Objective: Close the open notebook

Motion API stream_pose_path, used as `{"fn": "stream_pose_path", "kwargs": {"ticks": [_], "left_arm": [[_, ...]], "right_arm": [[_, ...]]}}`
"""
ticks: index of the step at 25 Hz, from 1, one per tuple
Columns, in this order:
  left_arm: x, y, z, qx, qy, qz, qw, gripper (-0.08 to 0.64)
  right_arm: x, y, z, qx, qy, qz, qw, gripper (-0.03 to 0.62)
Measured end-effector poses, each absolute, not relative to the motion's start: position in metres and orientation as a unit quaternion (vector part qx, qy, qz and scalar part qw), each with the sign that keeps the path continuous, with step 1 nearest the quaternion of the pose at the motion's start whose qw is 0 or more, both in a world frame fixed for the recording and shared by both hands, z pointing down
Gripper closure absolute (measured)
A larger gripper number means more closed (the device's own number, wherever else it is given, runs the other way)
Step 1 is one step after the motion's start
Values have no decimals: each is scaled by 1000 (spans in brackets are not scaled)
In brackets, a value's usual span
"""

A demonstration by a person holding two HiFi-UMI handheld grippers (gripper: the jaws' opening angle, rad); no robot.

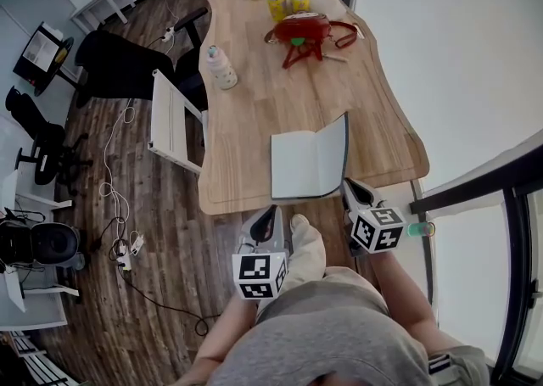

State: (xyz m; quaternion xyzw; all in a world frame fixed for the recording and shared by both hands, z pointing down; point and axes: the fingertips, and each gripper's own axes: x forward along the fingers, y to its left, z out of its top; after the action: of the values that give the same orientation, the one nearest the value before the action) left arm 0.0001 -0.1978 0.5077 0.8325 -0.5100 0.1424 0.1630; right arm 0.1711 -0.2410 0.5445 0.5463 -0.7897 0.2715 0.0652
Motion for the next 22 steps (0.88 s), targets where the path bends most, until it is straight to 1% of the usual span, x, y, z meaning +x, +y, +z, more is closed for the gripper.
{"fn": "stream_pose_path", "kwargs": {"ticks": [22], "left_arm": [[-14, -203, 515, 817, -531, 144, 176, 555]], "right_arm": [[81, -247, 543, 443, -855, 254, 92, 581]]}}
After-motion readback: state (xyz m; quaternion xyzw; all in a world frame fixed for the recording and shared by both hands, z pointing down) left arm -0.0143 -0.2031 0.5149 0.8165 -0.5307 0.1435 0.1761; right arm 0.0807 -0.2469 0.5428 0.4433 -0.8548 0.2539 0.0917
